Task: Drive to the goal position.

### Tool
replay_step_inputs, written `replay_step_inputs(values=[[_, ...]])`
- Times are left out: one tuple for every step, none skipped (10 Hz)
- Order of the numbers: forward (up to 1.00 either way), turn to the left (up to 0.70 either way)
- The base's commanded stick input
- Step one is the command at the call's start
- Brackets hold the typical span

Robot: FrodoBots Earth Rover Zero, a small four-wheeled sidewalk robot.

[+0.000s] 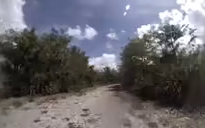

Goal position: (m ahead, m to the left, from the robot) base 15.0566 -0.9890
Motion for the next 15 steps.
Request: replay_step_inputs(values=[[0.7,0.0],[0.7,0.0],[0.7,0.0],[0.7,0.0],[0.7,0.0],[0.7,0.0],[0.7,0.0],[0.7,0.0],[0.7,0.0],[0.7,0.0],[0.7,0.0],[0.7,0.0],[0.7,0.0],[0.7,0.0],[0.7,0.0]])
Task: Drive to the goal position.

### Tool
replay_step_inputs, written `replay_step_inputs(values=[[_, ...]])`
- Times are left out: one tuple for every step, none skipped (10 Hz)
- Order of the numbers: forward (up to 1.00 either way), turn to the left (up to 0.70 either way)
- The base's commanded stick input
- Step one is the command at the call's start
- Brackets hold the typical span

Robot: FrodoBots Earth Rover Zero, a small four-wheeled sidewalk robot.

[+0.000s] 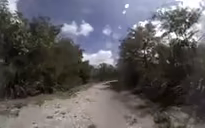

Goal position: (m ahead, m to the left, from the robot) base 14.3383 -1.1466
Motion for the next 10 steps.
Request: replay_step_inputs(values=[[0.7,0.0],[0.7,0.0],[0.7,0.0],[0.7,0.0],[0.7,0.0],[0.7,0.0],[0.7,0.0],[0.7,0.0],[0.7,0.0],[0.7,0.0]])
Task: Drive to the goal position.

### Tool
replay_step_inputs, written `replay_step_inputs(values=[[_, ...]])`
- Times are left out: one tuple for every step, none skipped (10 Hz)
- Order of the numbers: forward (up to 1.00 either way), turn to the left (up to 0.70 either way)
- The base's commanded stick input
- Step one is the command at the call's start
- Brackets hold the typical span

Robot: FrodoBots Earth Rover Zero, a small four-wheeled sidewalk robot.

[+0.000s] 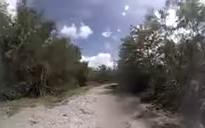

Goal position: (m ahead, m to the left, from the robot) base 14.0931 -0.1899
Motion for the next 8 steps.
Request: replay_step_inputs(values=[[0.7,0.0],[0.7,0.0],[0.7,0.0],[0.7,0.0],[0.7,0.0],[0.7,0.0],[0.7,0.0],[0.7,0.0]])
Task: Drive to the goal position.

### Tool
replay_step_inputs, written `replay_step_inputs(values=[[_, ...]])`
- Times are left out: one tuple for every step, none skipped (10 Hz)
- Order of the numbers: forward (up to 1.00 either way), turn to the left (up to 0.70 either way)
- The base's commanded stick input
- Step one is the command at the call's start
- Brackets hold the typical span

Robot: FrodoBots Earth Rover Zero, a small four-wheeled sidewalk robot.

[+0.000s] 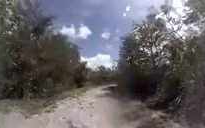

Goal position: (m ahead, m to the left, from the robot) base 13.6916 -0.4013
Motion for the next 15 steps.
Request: replay_step_inputs(values=[[0.7,0.0],[0.7,0.0],[0.7,0.08],[0.7,0.35],[0.7,0.35],[0.7,0.35],[0.7,0.35],[0.7,0.35],[0.7,0.35],[0.7,0.05],[0.7,0.0],[0.7,0.0],[0.7,0.0],[0.7,0.0],[0.7,0.0]])
